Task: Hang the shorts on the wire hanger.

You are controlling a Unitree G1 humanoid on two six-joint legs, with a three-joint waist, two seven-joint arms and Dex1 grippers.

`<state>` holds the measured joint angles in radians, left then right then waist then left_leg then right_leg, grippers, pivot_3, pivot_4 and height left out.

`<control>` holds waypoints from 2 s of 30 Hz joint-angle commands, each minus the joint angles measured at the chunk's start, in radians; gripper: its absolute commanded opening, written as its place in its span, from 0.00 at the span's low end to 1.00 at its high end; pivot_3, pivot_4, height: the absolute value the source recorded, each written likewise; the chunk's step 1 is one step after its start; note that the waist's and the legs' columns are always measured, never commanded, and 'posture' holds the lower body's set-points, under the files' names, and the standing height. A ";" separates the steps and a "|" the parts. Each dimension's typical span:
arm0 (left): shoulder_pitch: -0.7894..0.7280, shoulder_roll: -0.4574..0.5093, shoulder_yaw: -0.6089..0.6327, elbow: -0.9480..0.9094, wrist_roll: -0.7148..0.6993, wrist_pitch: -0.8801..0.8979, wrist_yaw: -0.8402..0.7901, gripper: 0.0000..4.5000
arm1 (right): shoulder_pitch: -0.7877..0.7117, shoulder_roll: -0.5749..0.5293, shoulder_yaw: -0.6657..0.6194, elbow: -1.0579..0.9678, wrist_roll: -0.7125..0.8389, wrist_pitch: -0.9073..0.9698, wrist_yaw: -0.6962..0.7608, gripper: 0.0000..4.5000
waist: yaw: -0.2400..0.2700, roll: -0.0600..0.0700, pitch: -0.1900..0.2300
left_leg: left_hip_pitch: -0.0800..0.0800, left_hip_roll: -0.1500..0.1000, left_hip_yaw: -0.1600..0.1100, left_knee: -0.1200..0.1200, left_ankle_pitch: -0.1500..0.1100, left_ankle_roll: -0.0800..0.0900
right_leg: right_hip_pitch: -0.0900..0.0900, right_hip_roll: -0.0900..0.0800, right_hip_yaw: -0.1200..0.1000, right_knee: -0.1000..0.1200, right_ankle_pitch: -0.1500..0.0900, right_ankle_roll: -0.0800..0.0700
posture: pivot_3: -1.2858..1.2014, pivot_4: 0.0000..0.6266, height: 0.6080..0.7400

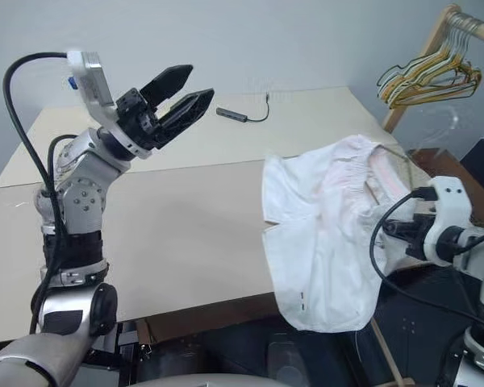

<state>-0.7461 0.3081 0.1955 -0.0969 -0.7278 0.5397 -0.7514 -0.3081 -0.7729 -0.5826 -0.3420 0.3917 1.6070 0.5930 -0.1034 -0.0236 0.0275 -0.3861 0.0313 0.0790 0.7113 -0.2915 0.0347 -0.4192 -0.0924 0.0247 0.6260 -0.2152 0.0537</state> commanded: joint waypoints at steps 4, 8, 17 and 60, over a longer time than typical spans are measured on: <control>-0.031 -0.006 -0.024 -0.090 -0.032 0.046 0.080 1.00 | -0.226 -0.070 -0.096 0.197 -0.095 0.007 -0.194 0.00 | -0.026 0.009 -0.006 | 0.002 -0.001 0.001 -0.002 0.000 0.000 | 0.002 0.000 0.002 -0.001 0.000 0.000 | 0.44 0.00 1.00; -0.028 0.021 -0.028 -0.099 -0.037 0.060 0.070 1.00 | -0.452 -0.079 -0.125 0.396 -0.172 0.007 -0.336 0.00 | -0.050 0.011 -0.007 | 0.005 -0.001 0.001 -0.004 0.000 0.000 | 0.003 0.001 0.005 -0.001 -0.001 0.000 | 0.44 0.00 1.00; -0.015 0.057 -0.037 -0.124 -0.072 0.087 0.044 1.00 | -0.714 -0.083 -0.137 0.681 -0.304 -0.097 -0.540 0.00 | -0.071 0.011 -0.007 | 0.007 -0.002 0.005 -0.008 0.000 0.000 | 0.002 0.001 0.010 -0.002 -0.001 0.001 | 0.45 0.00 1.00; 0.026 0.107 -0.065 -0.175 -0.079 0.103 -0.009 1.00 | -0.215 0.174 0.002 0.359 -0.475 -0.970 -0.974 1.00 | -0.077 0.014 -0.006 | 0.018 -0.004 0.007 -0.016 -0.001 0.002 | 0.015 0.002 0.020 -0.015 0.002 0.007 | 0.46 0.00 1.00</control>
<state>-0.7132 0.4037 0.1132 -0.2420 -0.7926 0.6530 -0.7602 -0.5318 -0.5988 -0.6167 0.0888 -0.0300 0.7587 -0.3414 -0.1802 -0.0098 0.0214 -0.3677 0.0271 0.0863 0.6952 -0.2923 0.0367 -0.4039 -0.0900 0.0444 0.6110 -0.2136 0.0611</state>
